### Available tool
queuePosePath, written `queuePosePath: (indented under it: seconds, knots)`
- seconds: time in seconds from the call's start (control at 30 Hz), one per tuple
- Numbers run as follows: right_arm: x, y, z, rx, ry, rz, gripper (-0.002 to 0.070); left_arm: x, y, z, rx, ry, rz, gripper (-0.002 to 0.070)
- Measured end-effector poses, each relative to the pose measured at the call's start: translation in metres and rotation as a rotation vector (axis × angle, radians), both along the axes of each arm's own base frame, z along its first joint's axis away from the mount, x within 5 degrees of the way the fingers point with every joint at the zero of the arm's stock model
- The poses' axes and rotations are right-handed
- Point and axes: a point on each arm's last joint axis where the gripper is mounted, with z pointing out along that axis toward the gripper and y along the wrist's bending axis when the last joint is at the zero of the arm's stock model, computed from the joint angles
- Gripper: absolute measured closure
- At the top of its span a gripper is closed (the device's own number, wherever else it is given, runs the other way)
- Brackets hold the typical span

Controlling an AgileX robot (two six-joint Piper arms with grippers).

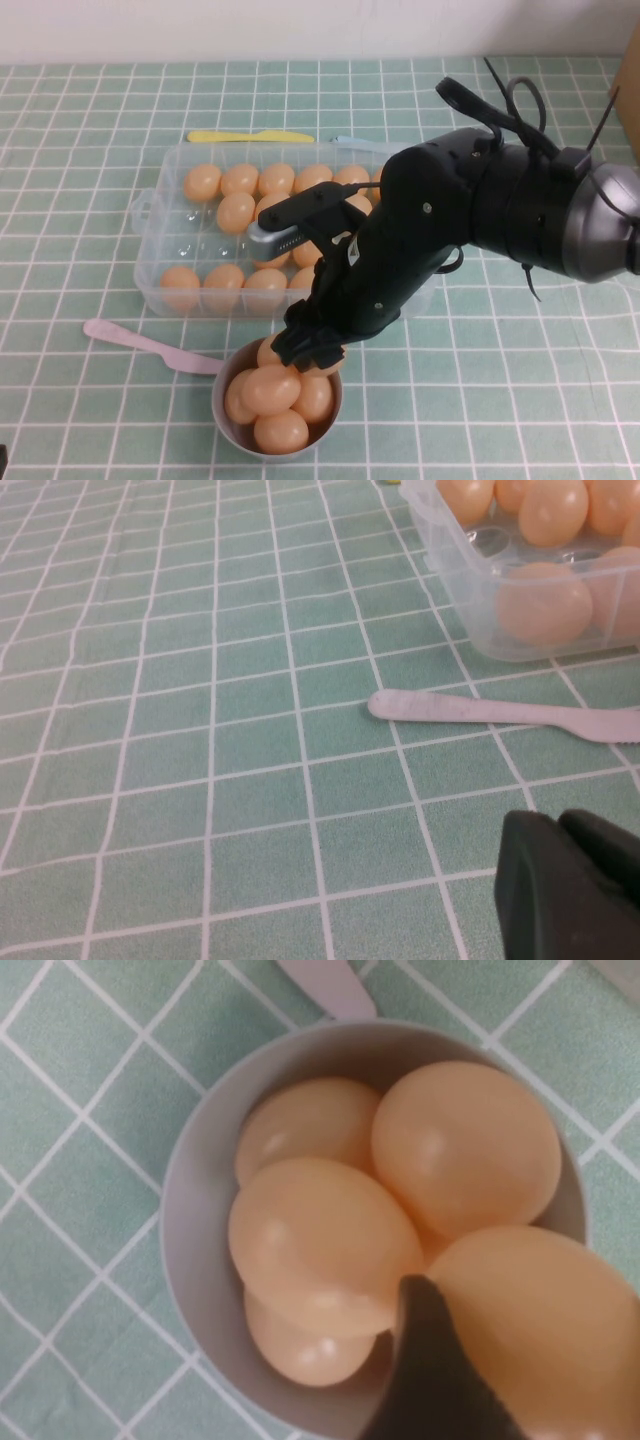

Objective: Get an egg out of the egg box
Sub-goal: Place the egg in the bowl

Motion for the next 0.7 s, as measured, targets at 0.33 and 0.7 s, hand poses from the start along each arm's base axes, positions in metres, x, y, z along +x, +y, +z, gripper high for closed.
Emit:
queuePosePath:
  seconds: [0.33,0.7]
  knots:
    - [0.005,0.002,-0.014,-0.039,0.004,0.005,0.0311,0.000,0.000,0.000,0.000,0.000,0.000,0.0678]
    - [0.007,0.003,-0.014,-0.031,-0.019,0.003,0.0311,0.000,0.000,0.000,0.000,0.000,0.000,0.0678]
